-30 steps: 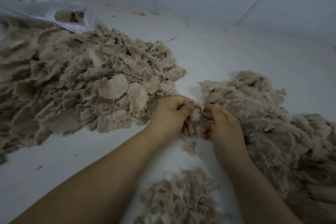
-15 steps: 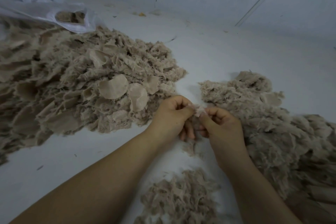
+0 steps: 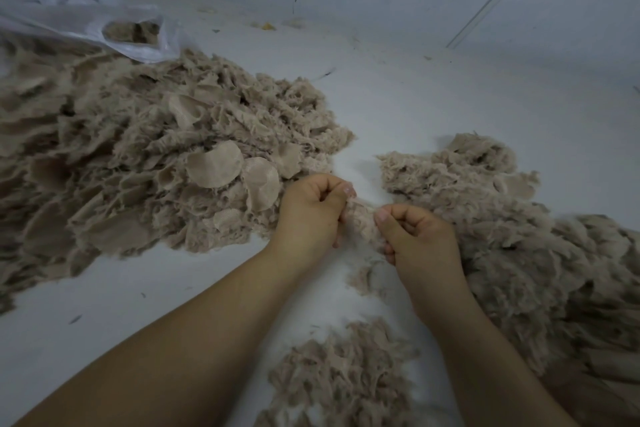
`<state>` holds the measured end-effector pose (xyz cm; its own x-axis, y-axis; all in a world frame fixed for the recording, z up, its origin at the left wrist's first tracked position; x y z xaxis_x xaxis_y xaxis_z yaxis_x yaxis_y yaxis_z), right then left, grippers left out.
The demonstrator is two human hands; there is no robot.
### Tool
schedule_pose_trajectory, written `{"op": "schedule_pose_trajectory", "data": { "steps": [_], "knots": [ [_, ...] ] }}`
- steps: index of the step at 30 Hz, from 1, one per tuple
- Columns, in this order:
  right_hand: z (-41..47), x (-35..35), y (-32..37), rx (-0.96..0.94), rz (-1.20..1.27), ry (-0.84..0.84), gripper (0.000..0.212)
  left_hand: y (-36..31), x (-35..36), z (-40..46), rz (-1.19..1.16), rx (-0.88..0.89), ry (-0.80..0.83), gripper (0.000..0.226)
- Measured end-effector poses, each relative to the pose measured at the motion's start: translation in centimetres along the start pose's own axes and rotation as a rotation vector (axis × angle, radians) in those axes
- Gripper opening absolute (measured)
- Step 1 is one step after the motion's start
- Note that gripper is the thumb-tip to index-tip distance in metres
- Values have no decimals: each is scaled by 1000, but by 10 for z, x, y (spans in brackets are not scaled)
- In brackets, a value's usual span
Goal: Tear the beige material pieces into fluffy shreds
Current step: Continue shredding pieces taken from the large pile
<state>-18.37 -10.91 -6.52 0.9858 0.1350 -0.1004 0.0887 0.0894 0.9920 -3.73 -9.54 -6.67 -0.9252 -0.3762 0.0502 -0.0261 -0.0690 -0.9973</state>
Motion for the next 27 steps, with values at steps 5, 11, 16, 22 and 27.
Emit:
{"op": "schedule_pose_trajectory", "data": {
  "steps": [5, 11, 16, 22, 27],
  "knots": [
    [3, -2, 1, 56, 100, -75, 22, -2, -5, 2, -93, -22, -35, 34],
    [0, -2, 4, 67, 176, -79, 15, -17, -18, -13, 72, -224, 829, 39],
    [-1, -2, 8, 58, 187, -51, 16, -9, -2, -3, 117, -183, 319, 42],
    [-2, -2, 7, 52, 153, -25, 17, 1, 0, -5, 10, -163, 233, 22],
    [-1, -1, 5, 68, 125, -16, 19, -1, 0, -8, -81, -139, 232, 29]
  ]
}}
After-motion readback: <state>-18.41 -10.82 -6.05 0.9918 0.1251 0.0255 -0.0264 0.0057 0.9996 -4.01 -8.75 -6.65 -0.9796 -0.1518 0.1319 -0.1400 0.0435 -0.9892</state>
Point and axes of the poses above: each hand's wrist, its own z-axis towards the middle knuckle, its own x-axis out of the palm, y = z × x, the point moved 1 cm from there along z, towards the middle knuckle, and after that the axes turned 3 degrees about -x, right-handed, at the moved point
